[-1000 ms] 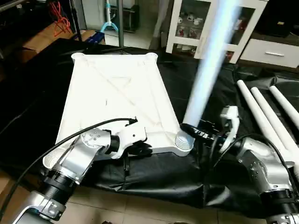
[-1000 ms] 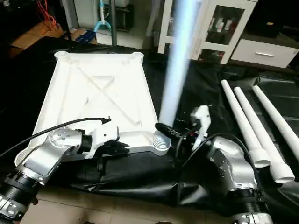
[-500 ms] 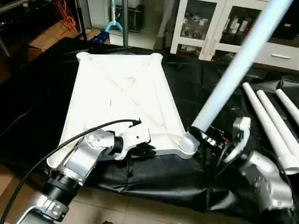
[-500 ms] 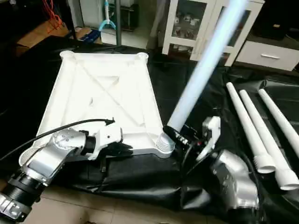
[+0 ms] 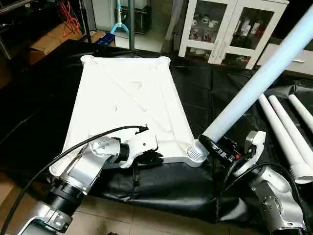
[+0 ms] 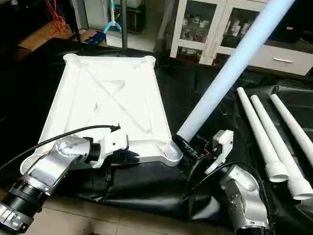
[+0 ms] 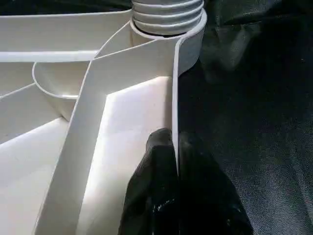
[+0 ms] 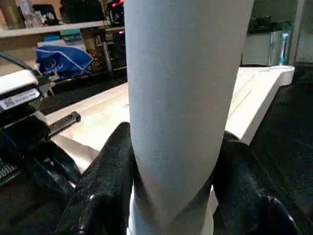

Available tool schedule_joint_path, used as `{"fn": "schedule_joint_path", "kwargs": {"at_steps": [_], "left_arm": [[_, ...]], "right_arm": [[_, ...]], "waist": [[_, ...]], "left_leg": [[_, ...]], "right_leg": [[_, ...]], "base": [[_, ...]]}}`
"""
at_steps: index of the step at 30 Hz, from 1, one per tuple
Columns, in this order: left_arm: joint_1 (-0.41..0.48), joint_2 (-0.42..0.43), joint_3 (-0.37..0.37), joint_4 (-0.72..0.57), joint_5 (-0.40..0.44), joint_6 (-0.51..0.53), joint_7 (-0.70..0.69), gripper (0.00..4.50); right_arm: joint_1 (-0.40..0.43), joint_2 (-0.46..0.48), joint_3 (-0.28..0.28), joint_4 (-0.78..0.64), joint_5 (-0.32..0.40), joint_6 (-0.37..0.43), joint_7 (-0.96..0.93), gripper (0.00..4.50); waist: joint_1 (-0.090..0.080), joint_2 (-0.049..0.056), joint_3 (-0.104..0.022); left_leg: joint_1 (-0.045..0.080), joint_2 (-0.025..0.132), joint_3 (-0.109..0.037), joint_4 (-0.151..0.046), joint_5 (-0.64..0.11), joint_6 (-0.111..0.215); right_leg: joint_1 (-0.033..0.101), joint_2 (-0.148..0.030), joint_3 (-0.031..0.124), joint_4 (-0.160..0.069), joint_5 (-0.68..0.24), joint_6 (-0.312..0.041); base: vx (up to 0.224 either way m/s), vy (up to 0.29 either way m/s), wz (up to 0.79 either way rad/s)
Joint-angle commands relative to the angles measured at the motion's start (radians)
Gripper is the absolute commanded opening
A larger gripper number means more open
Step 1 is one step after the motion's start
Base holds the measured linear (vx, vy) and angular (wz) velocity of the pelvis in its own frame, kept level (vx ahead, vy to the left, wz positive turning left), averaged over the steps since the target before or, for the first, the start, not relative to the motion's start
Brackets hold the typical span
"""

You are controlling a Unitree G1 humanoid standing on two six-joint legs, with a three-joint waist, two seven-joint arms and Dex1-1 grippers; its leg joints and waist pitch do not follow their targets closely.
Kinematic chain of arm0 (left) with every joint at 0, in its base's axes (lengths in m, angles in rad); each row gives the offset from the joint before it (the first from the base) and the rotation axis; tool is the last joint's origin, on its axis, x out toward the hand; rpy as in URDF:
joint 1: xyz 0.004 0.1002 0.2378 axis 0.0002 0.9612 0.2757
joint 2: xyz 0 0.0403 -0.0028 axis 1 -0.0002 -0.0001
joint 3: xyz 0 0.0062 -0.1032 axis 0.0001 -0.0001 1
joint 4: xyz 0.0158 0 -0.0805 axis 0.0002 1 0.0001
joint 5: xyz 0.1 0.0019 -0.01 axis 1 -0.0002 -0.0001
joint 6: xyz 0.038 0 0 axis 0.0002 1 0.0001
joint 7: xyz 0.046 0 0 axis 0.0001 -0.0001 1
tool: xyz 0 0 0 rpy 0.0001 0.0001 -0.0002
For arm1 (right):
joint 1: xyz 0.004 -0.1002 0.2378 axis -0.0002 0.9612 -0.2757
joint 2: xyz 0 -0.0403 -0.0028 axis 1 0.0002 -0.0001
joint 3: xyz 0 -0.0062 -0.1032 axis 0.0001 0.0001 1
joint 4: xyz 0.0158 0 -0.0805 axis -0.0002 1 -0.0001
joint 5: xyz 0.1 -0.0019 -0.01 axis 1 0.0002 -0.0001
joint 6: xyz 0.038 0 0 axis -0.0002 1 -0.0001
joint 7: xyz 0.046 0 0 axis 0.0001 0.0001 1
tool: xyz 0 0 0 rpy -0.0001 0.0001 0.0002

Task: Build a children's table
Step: Insert table leg to table base

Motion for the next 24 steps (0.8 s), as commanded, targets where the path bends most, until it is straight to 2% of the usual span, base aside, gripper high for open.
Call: {"fn": "schedule_joint_path", "kwargs": {"at_steps": [1,5,9,15,17,24], "left_arm": [[0.008,-0.011,-0.001,0.028,0.000,-0.009,0.023,0.03],[0.010,-0.015,-0.001,0.024,-0.001,-0.009,0.026,0.03],[0.010,-0.017,0.001,0.024,-0.001,-0.010,0.028,0.01],[0.014,-0.014,0.001,0.021,-0.003,-0.008,0.028,0.00],[0.013,-0.013,0.002,0.021,-0.003,-0.008,0.028,0.00],[0.007,-0.008,0.001,0.029,0.001,-0.014,0.020,0.00]], "right_arm": [[0.060,-0.027,0.059,0.083,-0.117,0.034,-0.012,1.91],[0.049,-0.040,0.100,0.087,-0.148,0.045,-0.009,1.91],[0.028,-0.043,0.116,0.094,-0.144,0.077,-0.002,1.89],[0.023,-0.055,0.121,0.097,-0.122,0.137,0.021,1.86],[0.019,-0.061,0.125,0.101,-0.126,0.144,0.022,1.86],[-0.073,-0.127,0.128,0.139,-0.143,0.220,0.054,1.86]], "waist": [[-0.014,-0.002,-0.023],[-0.024,-0.003,-0.021],[-0.036,-0.005,-0.021],[-0.036,0.000,-0.022],[-0.035,-0.002,-0.022],[-0.038,0.003,-0.022]], "left_leg": [[0.029,0.071,-0.050,-0.102,-0.516,-0.044],[0.034,0.069,-0.057,-0.102,-0.585,-0.060],[0.033,0.067,-0.066,-0.105,-0.632,-0.068],[0.036,0.068,-0.067,-0.110,-0.645,-0.071],[0.037,0.068,-0.064,-0.109,-0.644,-0.068],[0.037,0.067,-0.064,-0.107,-0.643,-0.070]], "right_leg": [[-0.016,-0.050,0.029,-0.098,-0.547,-0.108],[-0.023,-0.049,0.027,-0.106,-0.621,-0.083],[-0.022,-0.049,0.020,-0.110,-0.656,-0.070],[-0.023,-0.047,0.021,-0.111,-0.594,-0.084],[-0.025,-0.046,0.022,-0.112,-0.584,-0.087],[-0.024,-0.045,0.020,-0.111,-0.574,-0.096]], "base": [[0.000,0.000,0.00],[0.000,0.000,0.00],[0.000,0.000,0.00],[0.000,0.000,0.00],[0.000,0.000,0.00],[0.000,0.000,0.00]]}}
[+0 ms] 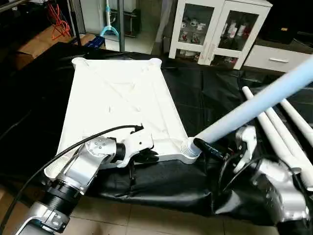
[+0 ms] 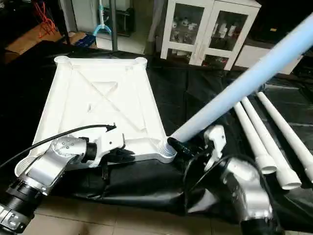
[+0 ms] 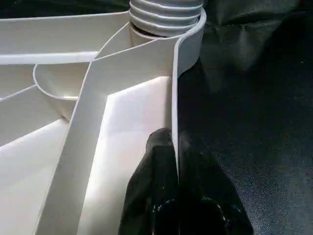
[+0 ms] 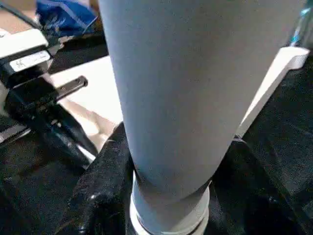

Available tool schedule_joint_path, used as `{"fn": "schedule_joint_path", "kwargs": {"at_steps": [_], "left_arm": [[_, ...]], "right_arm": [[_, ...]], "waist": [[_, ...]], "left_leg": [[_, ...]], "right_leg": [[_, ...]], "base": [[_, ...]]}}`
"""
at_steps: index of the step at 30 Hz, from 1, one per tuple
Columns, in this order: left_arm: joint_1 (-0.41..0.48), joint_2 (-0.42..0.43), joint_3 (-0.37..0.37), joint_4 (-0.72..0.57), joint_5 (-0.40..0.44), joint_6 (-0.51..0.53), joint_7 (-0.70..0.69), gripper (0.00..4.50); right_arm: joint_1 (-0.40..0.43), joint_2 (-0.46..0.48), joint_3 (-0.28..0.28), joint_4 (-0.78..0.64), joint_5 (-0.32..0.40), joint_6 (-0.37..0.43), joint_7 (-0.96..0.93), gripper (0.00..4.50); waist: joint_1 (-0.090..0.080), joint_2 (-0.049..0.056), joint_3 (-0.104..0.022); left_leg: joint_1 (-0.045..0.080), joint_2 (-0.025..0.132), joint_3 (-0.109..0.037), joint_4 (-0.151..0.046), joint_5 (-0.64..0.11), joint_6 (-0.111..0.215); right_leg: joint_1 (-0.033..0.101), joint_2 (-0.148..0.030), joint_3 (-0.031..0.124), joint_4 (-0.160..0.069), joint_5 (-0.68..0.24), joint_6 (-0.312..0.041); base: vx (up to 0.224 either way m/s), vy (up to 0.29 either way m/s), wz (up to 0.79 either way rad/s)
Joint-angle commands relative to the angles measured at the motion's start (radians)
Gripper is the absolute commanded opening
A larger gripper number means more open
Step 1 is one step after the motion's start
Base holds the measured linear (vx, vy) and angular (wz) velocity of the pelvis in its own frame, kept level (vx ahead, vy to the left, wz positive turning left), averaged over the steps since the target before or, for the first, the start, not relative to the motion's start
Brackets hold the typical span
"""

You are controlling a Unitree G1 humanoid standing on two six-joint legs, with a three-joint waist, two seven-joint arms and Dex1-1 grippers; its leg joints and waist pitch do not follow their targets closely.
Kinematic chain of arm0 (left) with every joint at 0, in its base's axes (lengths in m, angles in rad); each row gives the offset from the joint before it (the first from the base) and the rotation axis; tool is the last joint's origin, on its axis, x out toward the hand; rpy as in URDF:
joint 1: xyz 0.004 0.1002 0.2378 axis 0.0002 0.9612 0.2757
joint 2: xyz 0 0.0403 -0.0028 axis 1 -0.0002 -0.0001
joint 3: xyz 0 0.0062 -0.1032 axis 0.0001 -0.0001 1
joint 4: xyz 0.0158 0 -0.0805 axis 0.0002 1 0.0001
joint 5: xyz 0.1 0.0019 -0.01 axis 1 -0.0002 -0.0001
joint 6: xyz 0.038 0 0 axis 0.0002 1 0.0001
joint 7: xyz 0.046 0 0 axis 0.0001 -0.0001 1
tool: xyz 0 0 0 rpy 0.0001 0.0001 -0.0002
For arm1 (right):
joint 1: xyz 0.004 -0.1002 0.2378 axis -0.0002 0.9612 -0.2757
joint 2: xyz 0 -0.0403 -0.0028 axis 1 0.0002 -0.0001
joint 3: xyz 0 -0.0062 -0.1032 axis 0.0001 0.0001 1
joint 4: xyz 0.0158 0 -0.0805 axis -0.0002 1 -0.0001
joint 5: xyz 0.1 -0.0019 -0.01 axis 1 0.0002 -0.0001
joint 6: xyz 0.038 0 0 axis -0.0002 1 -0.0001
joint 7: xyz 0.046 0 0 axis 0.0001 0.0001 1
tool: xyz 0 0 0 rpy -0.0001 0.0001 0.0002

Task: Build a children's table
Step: Insert table leg to table base

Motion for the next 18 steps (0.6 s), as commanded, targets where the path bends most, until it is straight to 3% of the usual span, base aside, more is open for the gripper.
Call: {"fn": "schedule_joint_path", "kwargs": {"at_steps": [1,9,14,18], "left_arm": [[0.001,-0.018,-0.018,0.009,-0.006,-0.014,-0.003,0.00],[-0.003,-0.019,-0.021,0.011,-0.002,-0.013,-0.004,0.00],[-0.002,-0.022,-0.021,0.016,0.002,-0.016,0.002,0.00],[-0.002,-0.025,-0.021,0.017,0.003,-0.017,0.004,0.00]], "right_arm": [[0.022,-0.034,0.058,0.108,-0.074,0.107,0.021,1.86],[-0.041,-0.114,0.108,0.093,-0.067,0.190,0.144,1.86],[-0.063,-0.143,0.156,0.107,-0.105,0.188,0.206,1.86],[-0.088,-0.139,0.164,0.116,-0.108,0.186,0.217,1.86]], "waist": [[-0.014,0.010,-0.016],[-0.008,0.004,-0.017],[0.006,0.003,-0.024],[0.006,-0.001,-0.025]], "left_leg": [[0.038,0.069,-0.057,-0.105,-0.652,-0.071],[0.040,0.071,-0.051,-0.102,-0.610,-0.060],[0.036,0.074,-0.037,-0.097,-0.495,-0.030],[0.030,0.074,-0.036,-0.098,-0.457,-0.018]], "right_leg": [[-0.025,-0.045,0.021,-0.095,-0.579,-0.099],[-0.022,-0.046,0.025,-0.091,-0.538,-0.115],[-0.013,-0.047,0.032,-0.078,-0.415,-0.160],[-0.004,-0.048,0.030,-0.074,-0.398,-0.175]], "base": [[0.000,0.000,0.00],[0.000,0.000,0.00],[0.000,0.000,0.00],[0.000,0.000,0.00]]}}
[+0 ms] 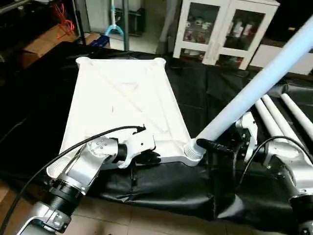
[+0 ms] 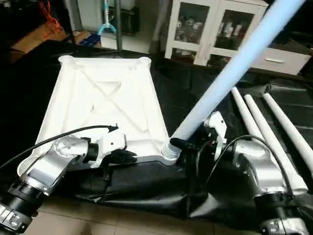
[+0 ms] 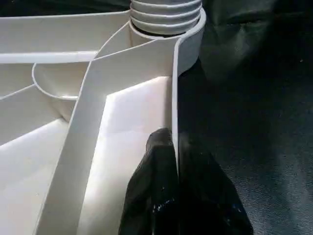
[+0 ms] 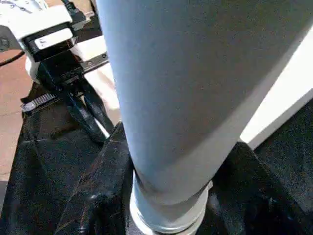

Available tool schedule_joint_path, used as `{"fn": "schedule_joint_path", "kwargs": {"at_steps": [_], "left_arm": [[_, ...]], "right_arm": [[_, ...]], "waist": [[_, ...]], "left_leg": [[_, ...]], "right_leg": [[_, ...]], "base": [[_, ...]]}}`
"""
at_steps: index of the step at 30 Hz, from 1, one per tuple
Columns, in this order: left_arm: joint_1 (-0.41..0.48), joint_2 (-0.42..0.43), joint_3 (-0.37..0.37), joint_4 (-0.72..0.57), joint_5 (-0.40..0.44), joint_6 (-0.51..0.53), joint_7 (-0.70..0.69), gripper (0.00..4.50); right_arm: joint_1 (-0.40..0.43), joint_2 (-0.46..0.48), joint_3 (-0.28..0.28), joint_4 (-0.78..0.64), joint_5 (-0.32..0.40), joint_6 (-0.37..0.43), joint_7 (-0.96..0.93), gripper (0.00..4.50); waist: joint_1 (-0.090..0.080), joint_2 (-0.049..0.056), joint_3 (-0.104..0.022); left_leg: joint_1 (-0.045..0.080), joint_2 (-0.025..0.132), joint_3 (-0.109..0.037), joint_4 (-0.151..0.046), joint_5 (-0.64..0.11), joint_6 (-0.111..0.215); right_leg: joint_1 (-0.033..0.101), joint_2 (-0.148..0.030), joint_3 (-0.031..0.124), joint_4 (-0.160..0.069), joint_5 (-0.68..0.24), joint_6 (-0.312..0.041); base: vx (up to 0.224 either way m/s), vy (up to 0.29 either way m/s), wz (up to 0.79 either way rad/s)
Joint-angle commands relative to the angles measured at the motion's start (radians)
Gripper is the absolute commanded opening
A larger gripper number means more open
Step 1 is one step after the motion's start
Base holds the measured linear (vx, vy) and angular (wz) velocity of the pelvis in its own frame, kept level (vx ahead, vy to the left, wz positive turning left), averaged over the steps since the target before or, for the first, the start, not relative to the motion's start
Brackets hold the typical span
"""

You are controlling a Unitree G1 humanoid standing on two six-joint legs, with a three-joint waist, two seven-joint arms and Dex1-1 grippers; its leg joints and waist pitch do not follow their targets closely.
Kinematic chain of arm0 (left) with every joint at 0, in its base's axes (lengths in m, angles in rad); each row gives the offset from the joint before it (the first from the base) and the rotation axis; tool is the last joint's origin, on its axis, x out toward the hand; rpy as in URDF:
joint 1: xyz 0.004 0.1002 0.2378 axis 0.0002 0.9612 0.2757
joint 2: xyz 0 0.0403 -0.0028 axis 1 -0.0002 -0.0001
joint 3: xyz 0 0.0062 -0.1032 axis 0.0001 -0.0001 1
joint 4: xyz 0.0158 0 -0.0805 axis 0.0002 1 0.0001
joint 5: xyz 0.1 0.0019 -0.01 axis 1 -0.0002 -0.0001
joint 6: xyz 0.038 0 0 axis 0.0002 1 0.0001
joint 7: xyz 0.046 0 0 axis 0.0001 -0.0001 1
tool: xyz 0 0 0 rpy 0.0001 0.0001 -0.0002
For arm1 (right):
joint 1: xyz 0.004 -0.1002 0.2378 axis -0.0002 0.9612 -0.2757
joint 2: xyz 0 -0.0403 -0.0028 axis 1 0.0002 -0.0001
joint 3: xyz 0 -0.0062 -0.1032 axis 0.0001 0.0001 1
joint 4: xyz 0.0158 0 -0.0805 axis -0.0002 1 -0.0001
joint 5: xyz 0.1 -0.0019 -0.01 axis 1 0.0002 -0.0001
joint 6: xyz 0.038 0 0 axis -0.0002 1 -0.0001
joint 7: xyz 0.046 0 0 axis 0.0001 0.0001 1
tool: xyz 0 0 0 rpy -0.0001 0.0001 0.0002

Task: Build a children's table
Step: Insert table leg to table base

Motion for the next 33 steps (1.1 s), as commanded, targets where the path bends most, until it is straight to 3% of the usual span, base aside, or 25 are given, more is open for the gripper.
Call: {"fn": "schedule_joint_path", "kwargs": {"at_steps": [1,2,3,4,6,10,14,17,19,23,28,31,33], "left_arm": [[-0.001,-0.018,-0.013,0.021,0.006,-0.006,0.026,0.00],[-0.002,-0.020,-0.013,0.023,0.007,-0.006,0.027,0.00],[-0.003,-0.021,-0.013,0.023,0.008,-0.006,0.029,0.00],[-0.004,-0.022,-0.012,0.024,0.009,-0.006,0.030,0.00],[-0.005,-0.024,-0.012,0.028,0.011,-0.007,0.033,0.00],[-0.005,-0.027,-0.015,0.028,0.016,-0.006,0.039,0.00],[-0.003,-0.029,-0.015,0.027,0.017,-0.006,0.042,0.00],[-0.001,-0.031,-0.017,0.025,0.018,-0.004,0.044,0.00],[0.000,-0.031,-0.019,0.023,0.021,-0.003,0.043,0.00],[-0.001,-0.029,-0.020,0.024,0.020,-0.004,0.043,0.00],[-0.002,-0.026,-0.022,0.022,0.019,-0.003,0.042,0.00],[0.002,-0.025,-0.021,0.021,0.018,-0.003,0.041,0.00],[0.003,-0.024,-0.021,0.021,0.018,-0.004,0.039,0.00]], "right_arm": [[0.033,-0.001,0.114,0.059,-0.079,0.066,0.041,1.86],[0.017,0.000,0.116,0.051,-0.069,0.078,0.053,1.86],[0.006,-0.001,0.118,0.043,-0.060,0.088,0.065,1.86],[-0.001,-0.004,0.122,0.034,-0.050,0.102,0.081,1.86],[-0.008,-0.013,0.134,0.021,-0.043,0.122,0.117,1.86],[-0.013,-0.040,0.187,-0.030,-0.046,0.155,0.204,1.86],[-0.015,-0.036,0.193,-0.035,-0.059,0.136,0.195,1.86],[-0.022,-0.018,0.181,-0.007,-0.078,0.099,0.158,1.86],[-0.027,0.005,0.166,0.013,-0.079,0.080,0.129,1.86],[-0.016,0.010,0.165,-0.020,-0.066,0.103,0.126,1.86],[0.001,0.039,0.127,0.032,-0.088,0.067,0.059,1.86],[0.041,0.047,0.083,0.092,-0.093,0.029,0.006,1.86],[0.061,0.043,0.084,0.082,-0.092,0.030,0.007,1.86]], "waist": [[-0.009,-0.003,-0.022],[-0.012,-0.002,-0.024],[-0.013,-0.008,-0.024],[-0.011,-0.004,-0.023],[-0.012,-0.008,-0.024],[-0.003,-0.010,-0.026],[0.005,-0.010,-0.026],[0.008,-0.013,-0.028],[0.003,-0.012,-0.025],[-0.003,-0.012,-0.022],[-0.009,-0.012,-0.022],[-0.016,-0.012,-0.017],[-0.018,-0.009,-0.016]], "left_leg": [[0.030,0.075,-0.038,-0.093,-0.457,-0.020],[0.029,0.074,-0.041,-0.095,-0.457,-0.023],[0.027,0.075,-0.040,-0.094,-0.459,-0.022],[0.032,0.075,-0.040,-0.093,-0.465,-0.026],[0.031,0.075,-0.040,-0.092,-0.463,-0.025],[0.035,0.077,-0.032,-0.087,-0.403,-0.004],[0.036,0.079,-0.022,-0.082,-0.355,0.014],[0.032,0.079,-0.024,-0.081,-0.338,0.016],[0.028,0.077,-0.027,-0.084,-0.364,0.007],[0.034,0.077,-0.036,-0.087,-0.446,-0.025],[0.034,0.077,-0.039,-0.089,-0.472,-0.036],[0.033,0.075,-0.044,-0.090,-0.512,-0.044],[0.036,0.075,-0.049,-0.091,-0.550,-0.055]], "right_leg": [[-0.007,-0.048,0.029,-0.077,-0.407,-0.170],[-0.004,-0.046,0.026,-0.074,-0.404,-0.171],[-0.004,-0.046,0.026,-0.075,-0.409,-0.170],[-0.007,-0.047,0.027,-0.076,-0.417,-0.169],[-0.005,-0.048,0.027,-0.075,-0.423,-0.168],[-0.003,-0.048,0.031,-0.072,-0.352,-0.187],[-0.002,-0.048,0.033,-0.069,-0.323,-0.202],[0.003,-0.050,0.033,-0.063,-0.318,-0.201],[0.003,-0.049,0.031,-0.065,-0.362,-0.191],[-0.006,-0.050,0.030,-0.076,-0.490,-0.148],[-0.011,-0.049,0.031,-0.078,-0.500,-0.136],[-0.016,-0.051,0.029,-0.085,-0.568,-0.120],[-0.020,-0.050,0.027,-0.090,-0.614,-0.100]], "base": [[0.000,0.000,0.00],[0.000,0.000,0.00],[0.000,0.000,0.00],[0.000,0.000,0.00],[0.000,0.000,0.00],[0.000,0.000,0.00],[0.000,0.000,0.00],[0.000,0.000,0.00],[0.000,0.000,0.00],[0.000,0.000,0.00],[0.000,0.000,0.00],[0.000,0.000,0.00],[0.000,0.000,0.00]]}}
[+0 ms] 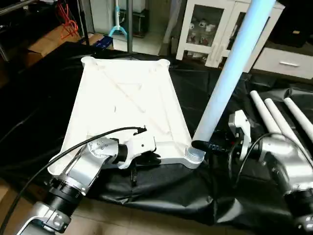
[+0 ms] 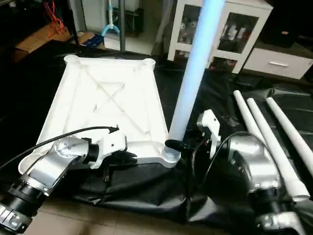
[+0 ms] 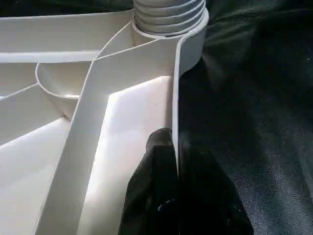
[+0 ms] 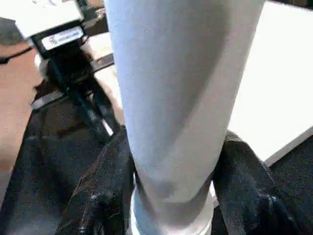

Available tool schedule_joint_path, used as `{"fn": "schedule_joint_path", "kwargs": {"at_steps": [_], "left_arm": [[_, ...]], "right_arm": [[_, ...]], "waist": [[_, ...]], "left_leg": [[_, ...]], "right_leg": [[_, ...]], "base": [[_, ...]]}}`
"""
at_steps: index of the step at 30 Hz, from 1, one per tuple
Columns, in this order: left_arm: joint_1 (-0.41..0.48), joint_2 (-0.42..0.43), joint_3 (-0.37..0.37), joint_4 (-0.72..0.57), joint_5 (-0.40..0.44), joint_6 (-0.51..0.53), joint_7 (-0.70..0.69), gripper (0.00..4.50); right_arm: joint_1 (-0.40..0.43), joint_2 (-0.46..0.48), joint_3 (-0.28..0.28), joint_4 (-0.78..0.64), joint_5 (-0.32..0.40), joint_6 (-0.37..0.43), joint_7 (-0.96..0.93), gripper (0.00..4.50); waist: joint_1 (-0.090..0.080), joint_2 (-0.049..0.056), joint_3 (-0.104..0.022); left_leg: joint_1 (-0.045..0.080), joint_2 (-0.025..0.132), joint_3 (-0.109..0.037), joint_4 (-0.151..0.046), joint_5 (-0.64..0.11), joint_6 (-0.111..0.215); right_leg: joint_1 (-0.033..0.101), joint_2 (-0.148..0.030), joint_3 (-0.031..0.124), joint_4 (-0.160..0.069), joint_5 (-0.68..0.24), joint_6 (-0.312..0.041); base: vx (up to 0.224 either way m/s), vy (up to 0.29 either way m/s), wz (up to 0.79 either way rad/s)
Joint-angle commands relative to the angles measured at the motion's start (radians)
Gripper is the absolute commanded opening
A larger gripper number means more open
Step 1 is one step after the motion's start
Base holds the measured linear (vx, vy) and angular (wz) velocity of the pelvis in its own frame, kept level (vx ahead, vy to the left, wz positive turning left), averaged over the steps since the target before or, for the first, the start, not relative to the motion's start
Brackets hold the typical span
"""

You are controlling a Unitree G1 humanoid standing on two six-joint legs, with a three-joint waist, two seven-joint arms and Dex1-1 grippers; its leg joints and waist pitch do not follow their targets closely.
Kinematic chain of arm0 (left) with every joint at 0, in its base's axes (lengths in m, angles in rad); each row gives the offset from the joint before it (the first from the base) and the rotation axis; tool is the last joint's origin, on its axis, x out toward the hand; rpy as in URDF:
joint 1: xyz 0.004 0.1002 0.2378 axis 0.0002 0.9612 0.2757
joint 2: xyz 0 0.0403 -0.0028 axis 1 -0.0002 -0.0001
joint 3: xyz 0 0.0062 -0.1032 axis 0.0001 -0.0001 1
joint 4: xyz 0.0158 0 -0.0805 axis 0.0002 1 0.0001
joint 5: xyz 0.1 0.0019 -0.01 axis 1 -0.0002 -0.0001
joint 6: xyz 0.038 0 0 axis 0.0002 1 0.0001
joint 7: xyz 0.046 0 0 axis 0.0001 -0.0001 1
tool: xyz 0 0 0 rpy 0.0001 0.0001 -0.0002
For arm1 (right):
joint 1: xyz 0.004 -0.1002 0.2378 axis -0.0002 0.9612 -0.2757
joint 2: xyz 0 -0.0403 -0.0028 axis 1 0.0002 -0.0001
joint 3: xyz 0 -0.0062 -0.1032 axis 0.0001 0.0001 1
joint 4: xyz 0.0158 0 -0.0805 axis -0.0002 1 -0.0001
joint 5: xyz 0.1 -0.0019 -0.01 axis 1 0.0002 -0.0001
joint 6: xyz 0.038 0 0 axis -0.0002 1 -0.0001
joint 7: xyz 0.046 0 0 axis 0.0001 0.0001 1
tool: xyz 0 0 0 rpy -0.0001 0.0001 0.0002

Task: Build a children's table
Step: Insert table leg to table base

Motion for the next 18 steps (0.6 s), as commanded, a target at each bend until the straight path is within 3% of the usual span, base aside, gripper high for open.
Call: {"fn": "schedule_joint_path", "kwargs": {"at_steps": [1,3,4,8,12,18], "left_arm": [[0.003,-0.024,-0.011,0.022,0.004,0.005,0.037,0.00],[0.003,-0.024,-0.011,0.023,0.005,0.004,0.036,0.00],[0.002,-0.023,-0.011,0.024,0.005,0.003,0.035,0.00],[0.000,-0.022,-0.012,0.028,0.006,-0.001,0.034,0.00],[-0.002,-0.023,-0.011,0.031,0.009,-0.001,0.031,0.00],[0.000,-0.022,-0.020,0.035,0.055,0.044,0.079,0.00]], "right_arm": [[0.084,0.005,0.078,0.065,-0.054,0.051,-0.003,1.85],[0.095,0.005,0.078,0.056,-0.054,0.053,-0.007,1.85],[0.097,0.009,0.075,0.056,-0.057,0.054,-0.013,1.85],[0.104,0.029,0.059,0.065,-0.068,0.039,-0.045,1.85],[0.119,0.047,0.058,0.067,-0.072,0.014,-0.084,1.85],[0.110,0.098,0.015,0.085,-0.090,0.004,-0.226,1.85]], "waist": [[-0.011,0.002,-0.013],[-0.012,0.003,-0.014],[-0.011,0.008,-0.015],[-0.014,0.009,-0.016],[-0.016,0.007,-0.015],[-0.029,0.011,-0.009]], "left_leg": [[0.031,0.070,-0.056,-0.092,-0.558,-0.057],[0.031,0.071,-0.058,-0.096,-0.571,-0.064],[0.032,0.071,-0.058,-0.097,-0.574,-0.067],[0.030,0.071,-0.056,-0.101,-0.579,-0.071],[0.033,0.069,-0.057,-0.098,-0.601,-0.071],[0.034,0.067,-0.073,-0.105,-0.684,-0.094]], "right_leg": [[-0.028,-0.049,0.026,-0.105,-0.615,-0.100],[-0.027,-0.047,0.025,-0.102,-0.579,-0.104],[-0.027,-0.046,0.026,-0.101,-0.557,-0.110],[-0.024,-0.044,0.024,-0.098,-0.504,-0.126],[-0.029,-0.048,0.025,-0.105,-0.557,-0.114],[-0.033,-0.046,0.014,-0.113,-0.636,-0.080]], "base": [[0.000,0.000,0.00],[0.000,0.000,0.00],[0.000,0.000,0.00],[0.000,0.000,0.00],[0.000,0.000,0.00],[0.000,0.000,0.00]]}}
